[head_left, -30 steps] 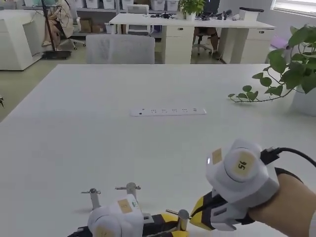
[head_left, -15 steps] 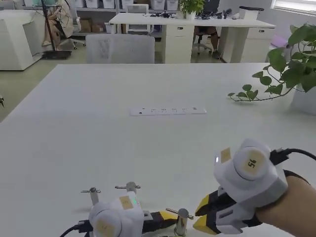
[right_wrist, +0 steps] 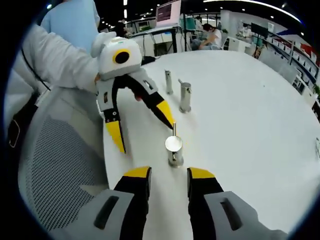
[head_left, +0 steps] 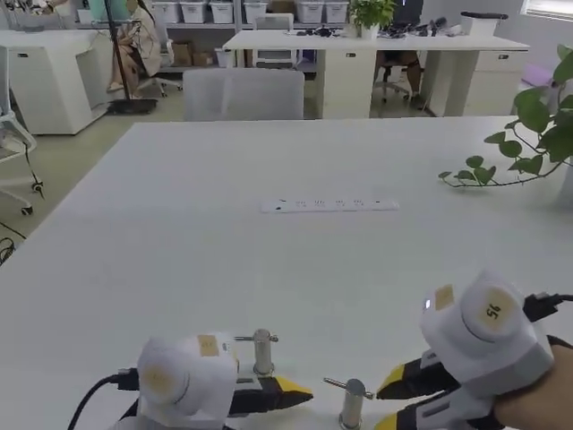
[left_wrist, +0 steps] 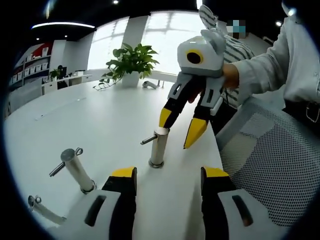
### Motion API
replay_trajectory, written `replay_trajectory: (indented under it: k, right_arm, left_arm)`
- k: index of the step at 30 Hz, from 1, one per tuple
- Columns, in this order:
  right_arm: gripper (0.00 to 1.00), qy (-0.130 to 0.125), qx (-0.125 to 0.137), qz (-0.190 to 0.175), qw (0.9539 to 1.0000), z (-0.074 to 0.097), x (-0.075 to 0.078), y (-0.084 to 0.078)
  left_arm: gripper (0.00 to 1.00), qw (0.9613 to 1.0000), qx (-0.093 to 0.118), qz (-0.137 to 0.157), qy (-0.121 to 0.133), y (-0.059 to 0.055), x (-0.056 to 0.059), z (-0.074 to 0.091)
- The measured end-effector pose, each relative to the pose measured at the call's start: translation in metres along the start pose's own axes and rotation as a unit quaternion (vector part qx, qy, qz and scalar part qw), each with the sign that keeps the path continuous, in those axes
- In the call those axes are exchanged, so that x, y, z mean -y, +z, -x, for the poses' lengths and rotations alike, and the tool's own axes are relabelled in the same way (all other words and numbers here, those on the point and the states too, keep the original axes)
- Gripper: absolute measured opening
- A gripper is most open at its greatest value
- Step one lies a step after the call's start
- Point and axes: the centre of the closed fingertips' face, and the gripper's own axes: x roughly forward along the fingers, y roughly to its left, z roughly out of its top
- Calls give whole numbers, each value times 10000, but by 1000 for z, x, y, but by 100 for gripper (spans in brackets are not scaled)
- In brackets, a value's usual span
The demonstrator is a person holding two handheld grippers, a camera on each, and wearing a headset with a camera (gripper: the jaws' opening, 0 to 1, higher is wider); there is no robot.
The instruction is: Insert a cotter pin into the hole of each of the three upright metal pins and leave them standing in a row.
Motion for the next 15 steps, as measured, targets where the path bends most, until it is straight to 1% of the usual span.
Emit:
replay_trajectory:
  k: [3, 5, 7, 8, 11, 12, 14, 15]
  right_arm:
    - [31, -20, 42, 3, 10000, -3, 1, -2]
    - [32, -8, 88, -3, 10000, -5, 1, -2]
    - [33, -1, 141, -26, 9999, -7, 1, -2]
    - [35, 7, 186, -11, 9998, -7, 1, -1]
    - [36, 13, 226, 27, 9997, -9, 0, 0]
    - [36, 4, 239, 50, 9997, -9, 0, 1]
    - [36, -2, 261, 123, 9996, -10, 0, 3]
    - [36, -15, 279, 166, 9995, -11, -1, 4]
  left_arm:
    - [54, 10000, -22, -81, -47, 1, 5, 15]
    - [57, 10000, 52, -47, -43, 4, 7, 25]
    - [60, 9998, 178, 1, 21, 9, 8, 35]
    - [61, 9998, 208, 28, 47, 10, 9, 39]
    - [65, 9989, 356, 157, 252, 13, 6, 54]
    - [66, 9986, 393, 189, 285, 14, 6, 58]
    - [68, 9976, 462, 254, 455, 14, 3, 69]
    - [70, 9965, 513, 349, 563, 13, 0, 76]
